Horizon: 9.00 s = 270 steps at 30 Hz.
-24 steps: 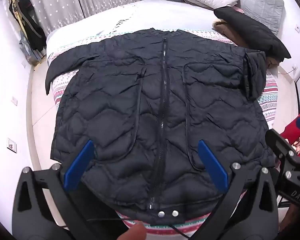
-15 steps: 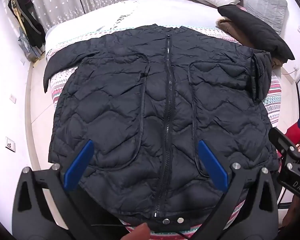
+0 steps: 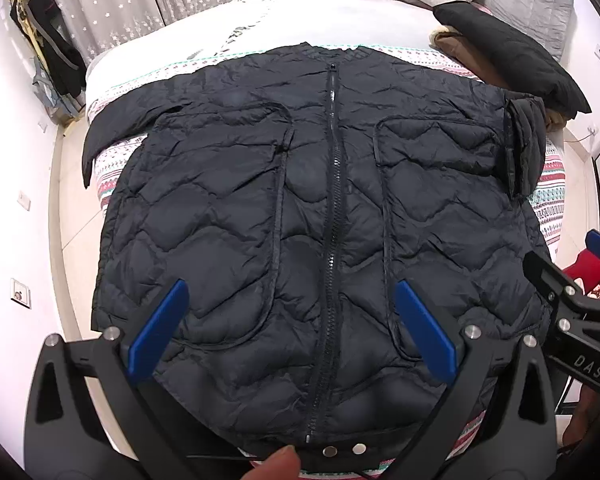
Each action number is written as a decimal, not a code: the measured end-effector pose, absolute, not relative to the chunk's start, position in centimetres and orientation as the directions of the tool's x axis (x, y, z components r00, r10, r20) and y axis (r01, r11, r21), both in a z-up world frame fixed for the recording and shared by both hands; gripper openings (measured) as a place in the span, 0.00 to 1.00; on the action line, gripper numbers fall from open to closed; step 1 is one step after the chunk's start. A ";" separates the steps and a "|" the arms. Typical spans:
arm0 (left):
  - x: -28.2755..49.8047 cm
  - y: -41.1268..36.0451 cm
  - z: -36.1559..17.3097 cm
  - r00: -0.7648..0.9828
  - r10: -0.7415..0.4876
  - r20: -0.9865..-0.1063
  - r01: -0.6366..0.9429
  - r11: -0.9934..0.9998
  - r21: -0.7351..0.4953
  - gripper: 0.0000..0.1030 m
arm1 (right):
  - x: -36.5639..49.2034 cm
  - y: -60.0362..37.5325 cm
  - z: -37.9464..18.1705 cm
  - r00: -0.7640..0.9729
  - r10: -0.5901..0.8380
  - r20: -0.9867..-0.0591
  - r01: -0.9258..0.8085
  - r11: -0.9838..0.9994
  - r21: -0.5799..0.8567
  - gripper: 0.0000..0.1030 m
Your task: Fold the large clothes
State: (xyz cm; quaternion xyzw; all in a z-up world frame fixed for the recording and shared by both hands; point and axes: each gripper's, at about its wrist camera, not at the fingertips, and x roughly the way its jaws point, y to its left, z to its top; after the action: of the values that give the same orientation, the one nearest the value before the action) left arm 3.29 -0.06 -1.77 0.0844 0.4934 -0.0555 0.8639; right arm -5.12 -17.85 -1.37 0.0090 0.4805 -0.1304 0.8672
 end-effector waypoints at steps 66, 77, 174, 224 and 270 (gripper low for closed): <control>2.9 0.2 -1.4 0.499 -0.025 -0.866 0.189 0.979 0.080 1.00 | -5.6 -17.5 -0.8 0.508 -0.205 -0.836 0.229 0.968 -0.099 1.00; 3.5 0.4 -1.8 0.530 -0.059 -0.846 0.189 0.981 0.050 1.00 | -4.9 -18.0 -1.2 0.508 -0.206 -0.836 0.217 0.970 -0.107 1.00; 33.6 5.3 -11.4 0.566 -0.079 -0.821 0.304 0.945 0.118 0.78 | 21.2 -40.1 0.3 0.383 -0.744 -0.548 0.339 0.665 -0.666 0.80; 33.3 -9.7 -5.4 0.512 -0.208 -0.834 0.505 0.858 0.096 0.82 | 15.6 -43.1 8.0 0.612 -0.343 -0.712 0.297 0.935 -0.195 0.89; 18.2 10.0 -4.4 0.228 -0.249 -0.941 0.852 0.519 0.069 0.50 | 10.4 -29.8 -4.9 0.059 0.340 -0.939 -0.338 0.892 0.301 0.44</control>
State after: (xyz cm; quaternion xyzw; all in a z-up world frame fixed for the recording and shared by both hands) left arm 18.16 10.01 -4.41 0.3078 0.4897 -0.3821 0.7207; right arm 10.44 -29.79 -4.93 0.0007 0.6453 0.2327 0.7276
